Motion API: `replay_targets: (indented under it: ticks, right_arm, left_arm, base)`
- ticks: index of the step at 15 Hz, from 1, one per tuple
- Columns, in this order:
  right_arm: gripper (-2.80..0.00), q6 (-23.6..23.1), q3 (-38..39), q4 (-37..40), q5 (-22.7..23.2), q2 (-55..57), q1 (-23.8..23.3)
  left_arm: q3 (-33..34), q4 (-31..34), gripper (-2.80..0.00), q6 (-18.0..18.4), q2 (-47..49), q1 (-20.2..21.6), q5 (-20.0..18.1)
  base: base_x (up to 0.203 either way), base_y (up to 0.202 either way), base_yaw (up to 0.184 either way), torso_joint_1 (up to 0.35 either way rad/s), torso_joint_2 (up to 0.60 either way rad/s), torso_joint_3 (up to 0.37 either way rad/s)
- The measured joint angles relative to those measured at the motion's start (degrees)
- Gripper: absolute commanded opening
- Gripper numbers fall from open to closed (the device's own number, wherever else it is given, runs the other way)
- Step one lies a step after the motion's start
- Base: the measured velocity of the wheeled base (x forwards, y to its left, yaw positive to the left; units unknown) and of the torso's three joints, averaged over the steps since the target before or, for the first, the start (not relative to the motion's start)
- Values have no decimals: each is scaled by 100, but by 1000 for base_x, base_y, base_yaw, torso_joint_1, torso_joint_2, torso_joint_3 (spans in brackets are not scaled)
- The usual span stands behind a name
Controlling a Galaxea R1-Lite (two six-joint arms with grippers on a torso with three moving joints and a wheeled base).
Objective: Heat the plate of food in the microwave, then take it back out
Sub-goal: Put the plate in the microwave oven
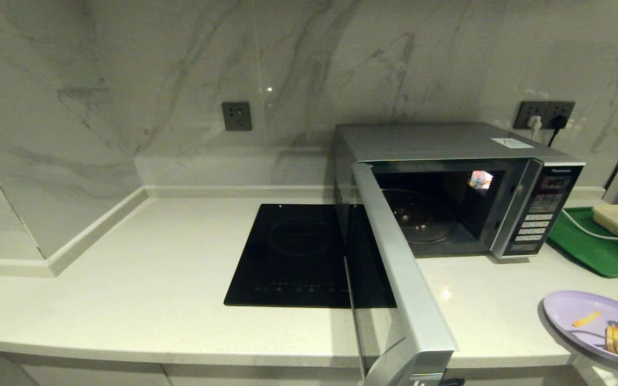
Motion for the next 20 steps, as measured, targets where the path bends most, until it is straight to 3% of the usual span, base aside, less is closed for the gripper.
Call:
replay_targets:
  ticks: [10, 13, 17, 20]
  right_arm:
    - [-280, 401, 180, -40, 63, -532, 1566]
    - [-280, 625, 131, -542, 597, -807, 2037]
    - [-280, 783, -267, -652, 754, -815, 2677]
    - [-280, 1265, -629, -647, 709, -528, 3104]
  left_arm:
    - [0, 0, -280, 0, 0, -6, 4]
    - [0, 0, -280, 0, 0, -4, 1]
    - [0, 0, -280, 0, 0, -2, 1]
    - [0, 2, -280, 0, 0, -4, 1]
  base:
    - [0, 0, 0, 0, 0, 0]
    - [0, 0, 0, 0, 0, 0]
    - [0, 0, 0, 0, 0, 0]
    - [0, 0, 0, 0, 0, 0]
